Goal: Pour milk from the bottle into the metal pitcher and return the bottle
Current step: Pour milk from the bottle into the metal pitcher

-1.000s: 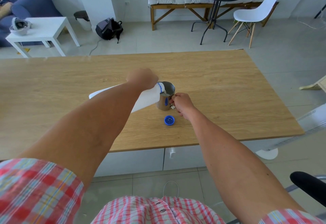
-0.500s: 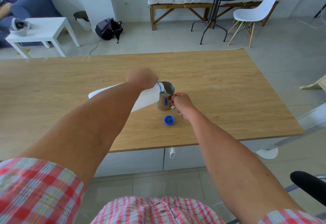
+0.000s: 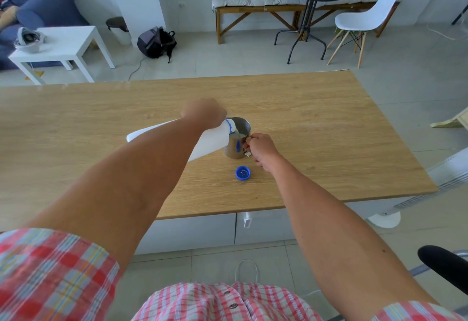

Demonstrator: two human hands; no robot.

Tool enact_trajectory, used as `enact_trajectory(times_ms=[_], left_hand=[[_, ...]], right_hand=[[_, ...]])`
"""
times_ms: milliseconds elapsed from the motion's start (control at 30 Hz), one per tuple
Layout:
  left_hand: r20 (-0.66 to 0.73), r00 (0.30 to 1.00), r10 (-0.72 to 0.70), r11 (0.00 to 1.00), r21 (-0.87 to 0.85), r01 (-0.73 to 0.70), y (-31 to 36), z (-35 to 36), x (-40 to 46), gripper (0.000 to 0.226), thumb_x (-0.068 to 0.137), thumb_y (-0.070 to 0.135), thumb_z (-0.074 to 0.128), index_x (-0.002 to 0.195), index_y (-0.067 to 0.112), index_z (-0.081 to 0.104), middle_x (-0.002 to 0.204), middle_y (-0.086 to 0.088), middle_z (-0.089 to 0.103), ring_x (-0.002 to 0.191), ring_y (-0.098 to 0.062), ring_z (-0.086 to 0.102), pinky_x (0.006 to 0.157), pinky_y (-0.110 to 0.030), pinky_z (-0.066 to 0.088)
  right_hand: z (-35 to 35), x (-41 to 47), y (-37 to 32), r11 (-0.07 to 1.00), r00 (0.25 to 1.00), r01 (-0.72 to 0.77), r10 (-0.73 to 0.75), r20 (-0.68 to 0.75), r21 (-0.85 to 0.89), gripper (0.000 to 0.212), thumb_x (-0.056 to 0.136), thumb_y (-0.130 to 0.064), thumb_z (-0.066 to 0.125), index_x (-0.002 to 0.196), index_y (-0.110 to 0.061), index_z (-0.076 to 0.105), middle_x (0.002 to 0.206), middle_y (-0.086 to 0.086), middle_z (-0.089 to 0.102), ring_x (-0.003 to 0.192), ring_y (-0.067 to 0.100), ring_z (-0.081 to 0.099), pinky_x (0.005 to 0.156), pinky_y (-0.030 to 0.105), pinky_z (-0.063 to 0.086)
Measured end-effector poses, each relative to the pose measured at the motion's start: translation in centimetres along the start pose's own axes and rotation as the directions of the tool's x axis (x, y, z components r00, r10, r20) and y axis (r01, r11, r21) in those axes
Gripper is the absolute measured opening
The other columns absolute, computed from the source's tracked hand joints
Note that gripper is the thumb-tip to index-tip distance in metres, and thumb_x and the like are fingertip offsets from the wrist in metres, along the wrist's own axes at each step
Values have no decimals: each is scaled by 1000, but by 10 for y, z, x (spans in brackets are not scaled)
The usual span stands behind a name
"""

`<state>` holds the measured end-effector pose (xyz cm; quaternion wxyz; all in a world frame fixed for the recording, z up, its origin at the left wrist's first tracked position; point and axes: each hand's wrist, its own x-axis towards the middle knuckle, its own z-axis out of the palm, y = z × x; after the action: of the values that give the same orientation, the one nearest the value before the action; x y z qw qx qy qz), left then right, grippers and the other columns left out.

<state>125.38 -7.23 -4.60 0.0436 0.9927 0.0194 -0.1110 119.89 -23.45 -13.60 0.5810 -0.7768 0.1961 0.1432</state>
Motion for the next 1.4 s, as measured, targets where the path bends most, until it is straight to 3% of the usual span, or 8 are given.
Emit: enact_trajectory(times_ms=[500, 967, 1200, 1400], left_hand=[[13, 1000, -19, 1000, 21, 19, 2, -3, -2, 27, 97, 30, 40, 98, 12, 60, 82, -5, 56, 66, -21, 50, 62, -33, 37], [18, 1000, -23, 999, 23, 23, 3, -5, -4, 25, 97, 29, 41, 96, 12, 59, 83, -6, 57, 68, -22, 51, 69, -35, 42], [21, 1000, -11, 1000, 24, 10, 3, -5, -2, 27, 96, 30, 40, 99, 12, 61, 85, -6, 58, 84, -28, 59, 72, -35, 42], [23, 1000, -15, 1000, 23, 14, 4, -4, -2, 27, 96, 30, 40, 98, 12, 61, 84, -6, 57, 84, -29, 59, 72, -36, 42]], right_hand=[[-1, -3, -2, 1000, 1000, 6, -6, -1, 12, 26, 102, -11, 42, 93, -9, 66, 83, 10, 54, 50, 12, 34, 31, 14, 21], [-2, -5, -5, 1000, 1000, -1, 1, 5, 9, 26, 102, -11, 41, 95, -10, 65, 85, 9, 55, 51, 12, 34, 34, 15, 21], [-1, -5, -4, 1000, 1000, 1, -1, 4, 14, 24, 101, -9, 41, 92, -9, 63, 87, 11, 57, 51, 13, 35, 32, 15, 22], [-1, -4, -4, 1000, 1000, -2, 2, 6, 13, 24, 101, -9, 41, 94, -10, 64, 86, 10, 55, 51, 13, 34, 32, 15, 22]])
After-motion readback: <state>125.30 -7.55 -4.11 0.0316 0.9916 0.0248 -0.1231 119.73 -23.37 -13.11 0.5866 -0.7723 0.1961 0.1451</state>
